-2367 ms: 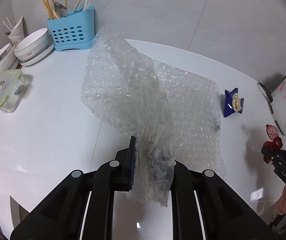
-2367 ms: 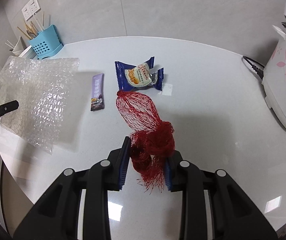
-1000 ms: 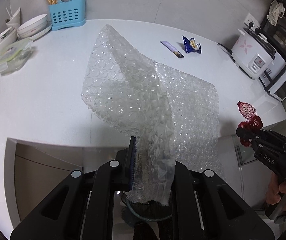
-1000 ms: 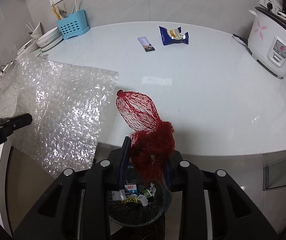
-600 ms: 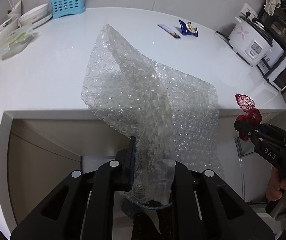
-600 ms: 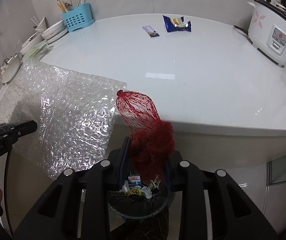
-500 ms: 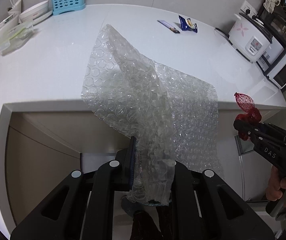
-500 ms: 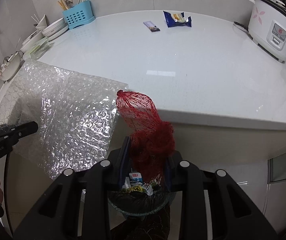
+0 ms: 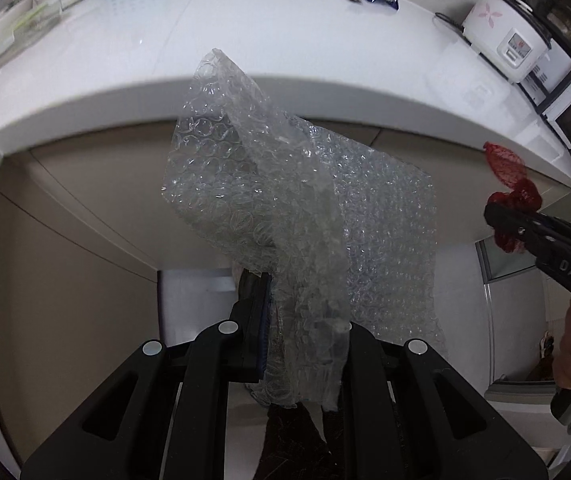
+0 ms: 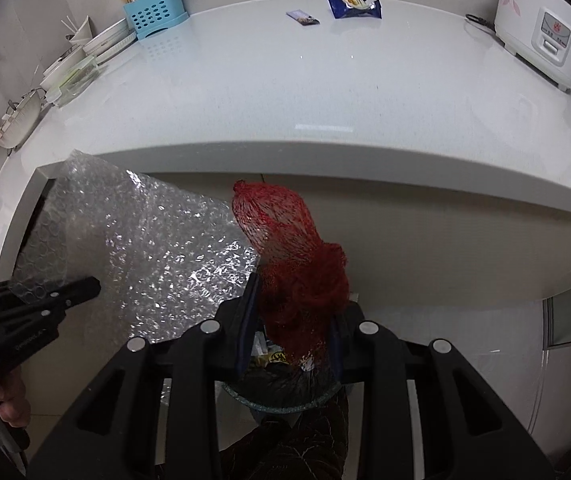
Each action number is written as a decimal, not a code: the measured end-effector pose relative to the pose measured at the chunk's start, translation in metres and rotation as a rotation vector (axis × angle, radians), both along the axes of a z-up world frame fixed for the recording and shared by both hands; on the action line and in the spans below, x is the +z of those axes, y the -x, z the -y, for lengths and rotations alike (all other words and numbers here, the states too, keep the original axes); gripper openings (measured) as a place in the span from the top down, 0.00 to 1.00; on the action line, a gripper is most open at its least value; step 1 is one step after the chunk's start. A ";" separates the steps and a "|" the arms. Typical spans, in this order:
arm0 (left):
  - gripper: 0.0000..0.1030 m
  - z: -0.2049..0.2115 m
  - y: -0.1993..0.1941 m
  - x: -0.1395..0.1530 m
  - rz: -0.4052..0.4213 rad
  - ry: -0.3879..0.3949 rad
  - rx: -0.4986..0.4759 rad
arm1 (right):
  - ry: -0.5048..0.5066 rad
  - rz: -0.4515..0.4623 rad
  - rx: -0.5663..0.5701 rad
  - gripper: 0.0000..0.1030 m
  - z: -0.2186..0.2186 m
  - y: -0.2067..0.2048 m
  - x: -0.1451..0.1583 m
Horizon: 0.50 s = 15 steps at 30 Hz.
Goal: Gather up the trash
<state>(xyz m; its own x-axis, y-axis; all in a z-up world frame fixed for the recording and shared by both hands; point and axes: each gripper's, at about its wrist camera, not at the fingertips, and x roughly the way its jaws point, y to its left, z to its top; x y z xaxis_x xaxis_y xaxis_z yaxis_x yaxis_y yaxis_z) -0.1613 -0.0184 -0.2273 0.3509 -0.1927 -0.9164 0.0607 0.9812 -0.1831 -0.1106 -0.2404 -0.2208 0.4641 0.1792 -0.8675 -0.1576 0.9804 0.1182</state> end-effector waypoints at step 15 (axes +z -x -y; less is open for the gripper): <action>0.88 0.037 -0.014 -0.073 -0.126 -0.044 -0.045 | 0.020 -0.061 -0.033 0.73 0.014 0.023 -0.021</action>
